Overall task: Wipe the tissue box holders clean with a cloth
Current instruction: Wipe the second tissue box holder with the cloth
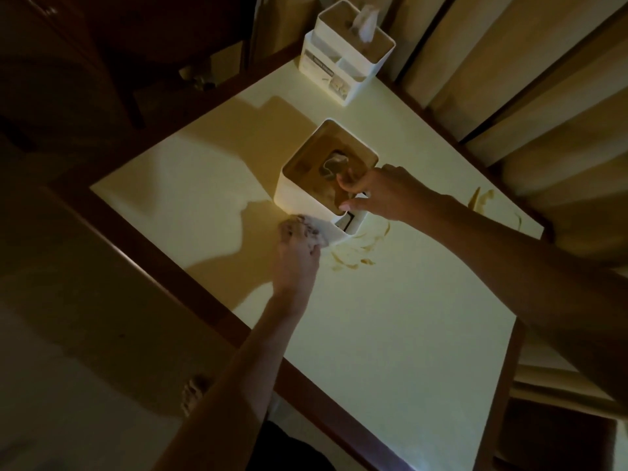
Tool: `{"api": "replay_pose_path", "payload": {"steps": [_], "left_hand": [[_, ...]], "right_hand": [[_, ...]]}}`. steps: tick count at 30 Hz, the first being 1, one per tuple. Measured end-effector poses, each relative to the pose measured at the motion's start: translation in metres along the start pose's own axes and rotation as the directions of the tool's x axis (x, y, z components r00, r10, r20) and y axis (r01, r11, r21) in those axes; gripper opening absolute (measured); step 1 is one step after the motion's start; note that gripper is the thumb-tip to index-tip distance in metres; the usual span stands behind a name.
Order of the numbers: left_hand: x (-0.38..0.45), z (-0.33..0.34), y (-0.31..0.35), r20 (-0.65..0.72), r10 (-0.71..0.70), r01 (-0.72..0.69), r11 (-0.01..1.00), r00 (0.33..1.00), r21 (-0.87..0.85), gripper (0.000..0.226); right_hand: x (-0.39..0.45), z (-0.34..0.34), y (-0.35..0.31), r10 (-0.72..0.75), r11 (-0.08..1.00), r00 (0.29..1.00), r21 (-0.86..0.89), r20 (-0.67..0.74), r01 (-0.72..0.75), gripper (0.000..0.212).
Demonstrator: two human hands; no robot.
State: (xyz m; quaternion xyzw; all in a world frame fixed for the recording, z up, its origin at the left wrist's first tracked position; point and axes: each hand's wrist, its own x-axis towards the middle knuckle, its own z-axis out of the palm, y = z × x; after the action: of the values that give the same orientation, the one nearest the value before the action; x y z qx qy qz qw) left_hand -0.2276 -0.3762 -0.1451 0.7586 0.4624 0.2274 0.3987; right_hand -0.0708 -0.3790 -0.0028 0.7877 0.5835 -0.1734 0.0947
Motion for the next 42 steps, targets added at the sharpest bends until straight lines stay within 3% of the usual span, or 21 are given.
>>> {"api": "replay_pose_path", "payload": {"steps": [4,7,11,14,16,19,21,24,26,30,35,37,39,42], "left_hand": [[-0.031,0.016,0.019,0.093,0.088,-0.08,0.993,0.992,-0.092,0.041],[-0.013,0.005,0.005,0.045,0.09,-0.087,0.995,0.995,-0.056,0.032],[0.043,-0.035,-0.021,-0.087,-0.094,0.094,0.996,0.992,-0.008,0.029],[0.068,-0.054,-0.026,-0.131,-0.175,0.165,0.983,0.976,-0.085,0.031],[0.074,-0.061,-0.026,-0.142,-0.169,0.13,0.96,0.975,-0.247,0.033],[0.087,-0.081,-0.023,-0.018,-0.045,0.032,0.894,0.999,-0.448,0.044],[0.1,-0.098,-0.017,0.195,0.097,-0.025,0.939,0.976,-0.344,0.047],[0.108,-0.117,-0.005,0.436,0.214,-0.198,0.977,0.874,-0.083,0.028],[0.102,-0.121,-0.001,0.485,0.246,-0.243,0.967,0.839,-0.071,0.022],[0.07,-0.108,0.007,0.517,0.248,-0.204,0.969,0.819,-0.141,0.036],[0.025,-0.074,0.012,0.57,0.355,-0.259,0.934,0.741,-0.245,0.049],[0.014,-0.067,0.013,0.492,0.325,-0.206,0.938,0.808,-0.28,0.049],[0.013,-0.065,0.009,0.363,0.201,-0.056,0.926,0.91,-0.372,0.047],[0.03,-0.064,0.004,0.113,0.038,0.01,0.917,0.993,-0.399,0.03]], "right_hand": [[-0.003,-0.001,0.0,0.008,0.999,1.0,0.033,-0.013,-0.007,0.042],[-0.003,0.001,0.001,0.008,0.999,1.0,0.041,-0.01,-0.008,0.042],[-0.001,0.004,0.003,0.023,0.998,1.0,0.059,-0.005,-0.023,0.043],[0.0,0.005,0.004,0.044,0.997,0.999,0.069,0.001,-0.044,0.043],[0.0,0.004,0.004,0.05,0.994,0.999,0.1,0.004,-0.05,0.043],[-0.003,0.004,0.002,0.066,0.987,0.998,0.144,0.02,-0.068,0.038],[-0.003,0.006,0.001,0.085,0.984,0.996,0.152,0.023,-0.087,0.03],[-0.001,0.006,0.001,0.113,0.978,0.993,0.171,0.03,-0.117,0.021],[-0.003,0.009,0.002,0.127,0.978,0.991,0.161,0.03,-0.13,0.021],[-0.016,0.03,0.01,0.177,0.977,0.983,0.129,-0.051,-0.169,0.031],[-0.038,0.058,0.021,0.414,0.893,0.886,0.285,-0.209,-0.35,0.044],[-0.044,0.061,0.023,0.422,0.889,0.858,0.319,-0.292,-0.329,0.036],[-0.047,0.061,0.022,0.371,0.893,0.854,0.393,-0.365,-0.221,0.037],[-0.042,0.059,0.023,0.255,0.89,0.919,0.444,-0.302,-0.102,0.056]]}}
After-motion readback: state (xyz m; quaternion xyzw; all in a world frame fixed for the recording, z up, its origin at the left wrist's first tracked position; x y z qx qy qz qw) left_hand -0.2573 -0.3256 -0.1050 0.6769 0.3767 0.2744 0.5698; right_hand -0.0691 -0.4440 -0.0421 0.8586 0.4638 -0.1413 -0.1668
